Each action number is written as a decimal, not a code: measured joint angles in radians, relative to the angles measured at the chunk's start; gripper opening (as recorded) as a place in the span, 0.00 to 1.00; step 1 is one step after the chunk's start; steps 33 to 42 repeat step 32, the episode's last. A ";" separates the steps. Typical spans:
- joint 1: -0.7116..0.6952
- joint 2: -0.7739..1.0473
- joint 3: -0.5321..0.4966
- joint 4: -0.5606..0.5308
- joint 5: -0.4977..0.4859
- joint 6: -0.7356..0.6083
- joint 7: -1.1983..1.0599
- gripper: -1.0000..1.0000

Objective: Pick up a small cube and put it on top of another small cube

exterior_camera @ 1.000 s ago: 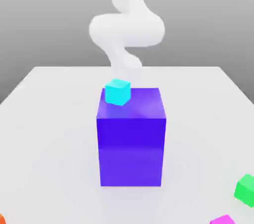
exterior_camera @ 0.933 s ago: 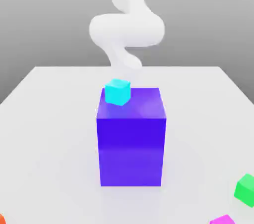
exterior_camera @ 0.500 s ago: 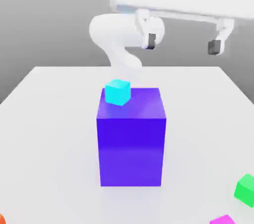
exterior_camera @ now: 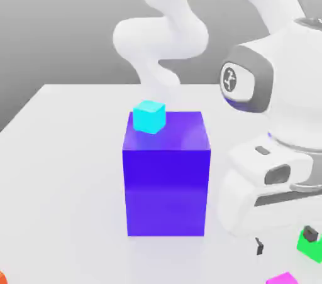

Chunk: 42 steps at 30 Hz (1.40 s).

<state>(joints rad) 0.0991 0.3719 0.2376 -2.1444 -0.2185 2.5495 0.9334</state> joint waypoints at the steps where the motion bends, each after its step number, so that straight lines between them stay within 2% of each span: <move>1: 0.005 0.034 0.006 0.004 0.002 0.009 -0.002 0.50; 6: 0.047 0.213 -0.027 0.042 -0.036 0.116 0.025 0.50; 7: 0.053 0.234 -0.034 0.047 -0.043 0.131 0.030 0.00; 13: 0.056 0.244 -0.038 0.049 -0.045 0.139 0.031 0.00; 17: 0.030 0.141 -0.003 0.024 -0.006 0.062 0.003 0.00; 24: 0.133 -0.102 0.132 -0.158 0.055 0.001 0.082 0.00; 28: 0.185 -0.017 0.102 -0.174 -0.023 0.094 0.156 0.00; 29: 0.197 0.009 0.087 -0.173 -0.042 0.117 0.170 1.00; 42: 0.197 0.009 0.087 -0.173 -0.042 0.117 0.170 1.00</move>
